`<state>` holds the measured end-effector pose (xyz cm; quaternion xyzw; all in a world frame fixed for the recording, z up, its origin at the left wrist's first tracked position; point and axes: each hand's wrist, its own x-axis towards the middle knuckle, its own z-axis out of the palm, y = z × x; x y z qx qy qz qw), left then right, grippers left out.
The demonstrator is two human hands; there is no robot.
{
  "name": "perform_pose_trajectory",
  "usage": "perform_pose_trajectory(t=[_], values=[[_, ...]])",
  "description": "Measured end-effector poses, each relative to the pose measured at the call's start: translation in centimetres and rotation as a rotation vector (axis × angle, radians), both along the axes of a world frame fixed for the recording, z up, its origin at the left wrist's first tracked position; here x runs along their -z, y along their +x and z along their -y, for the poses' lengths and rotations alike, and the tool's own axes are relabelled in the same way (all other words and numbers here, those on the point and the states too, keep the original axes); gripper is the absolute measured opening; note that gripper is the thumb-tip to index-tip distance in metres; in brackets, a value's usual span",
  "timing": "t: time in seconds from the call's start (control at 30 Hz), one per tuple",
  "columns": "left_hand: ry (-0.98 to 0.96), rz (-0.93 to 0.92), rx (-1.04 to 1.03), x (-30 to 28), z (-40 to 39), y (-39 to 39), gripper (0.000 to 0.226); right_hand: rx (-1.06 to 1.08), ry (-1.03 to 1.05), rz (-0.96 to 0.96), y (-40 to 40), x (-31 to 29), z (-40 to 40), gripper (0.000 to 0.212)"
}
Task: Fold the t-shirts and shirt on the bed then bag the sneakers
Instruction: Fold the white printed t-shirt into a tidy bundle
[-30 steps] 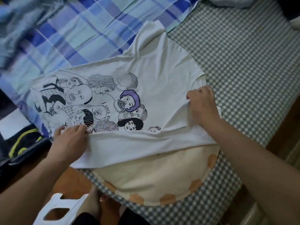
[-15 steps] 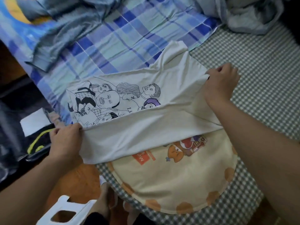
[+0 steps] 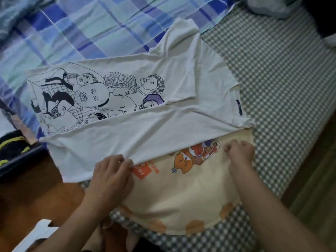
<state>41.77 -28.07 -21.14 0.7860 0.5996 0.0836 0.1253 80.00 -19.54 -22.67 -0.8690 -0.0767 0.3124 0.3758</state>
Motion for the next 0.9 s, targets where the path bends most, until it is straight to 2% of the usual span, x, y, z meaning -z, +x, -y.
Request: perform_pose_trajectory(t=[0.07,0.13,0.17,0.23,0.3,0.33,0.43,0.47,0.5,0.57,0.63,0.7,0.83,0.9], values=[[-0.011,-0.068,0.137,0.8,-0.9,1.5,0.036,0.137,0.140,-0.215,2.0,0.6,-2.1,0.038],[-0.010,-0.142,0.173,1.2,-2.5,2.0,0.035,0.172,0.252,-0.300,3.0,1.0,-4.4,0.055],[-0.026,-0.161,0.189,1.2,-3.3,2.1,0.034,0.153,0.244,-0.278,3.4,1.1,-5.2,0.063],[-0.081,-0.124,0.208,0.6,-4.4,2.2,0.031,-0.024,0.117,-0.087,3.9,0.2,-5.7,0.072],[-0.147,-0.075,0.220,-0.4,-4.2,2.4,0.025,-0.231,0.054,0.121,4.7,-1.1,-4.8,0.064],[-0.209,-0.075,0.234,-0.9,-3.6,2.3,0.021,-0.269,0.049,0.154,5.0,-1.9,-3.8,0.058],[-0.494,-0.121,0.325,-2.3,-1.7,2.4,0.032,-0.305,-0.033,0.146,6.1,-3.5,0.8,0.049],[-0.551,-0.171,0.331,-2.9,-1.6,2.8,0.027,-0.334,-0.076,0.130,6.4,-3.8,2.2,0.049],[-0.529,-0.204,0.345,-3.1,-1.8,3.5,0.020,-0.372,-0.111,0.117,6.8,-3.8,3.4,0.050],[-0.375,-0.154,0.338,-3.6,-3.8,6.3,0.029,-0.474,-0.169,0.089,7.8,-3.7,4.3,0.057],[-0.235,-0.047,0.262,-4.1,-7.5,10.7,0.038,-0.582,-0.210,0.111,9.0,-3.4,4.1,0.063],[-0.202,0.062,0.110,-3.7,-12.2,15.7,0.044,-0.653,-0.232,0.138,9.9,-3.2,3.9,0.061],[-0.350,0.095,-0.209,-1.7,-20.3,24.3,0.069,-0.685,-0.229,0.177,11.9,-2.3,4.1,0.033],[-0.395,0.027,-0.294,-0.2,-22.6,26.2,0.063,-0.676,-0.221,0.190,12.6,-1.7,4.0,0.020]])
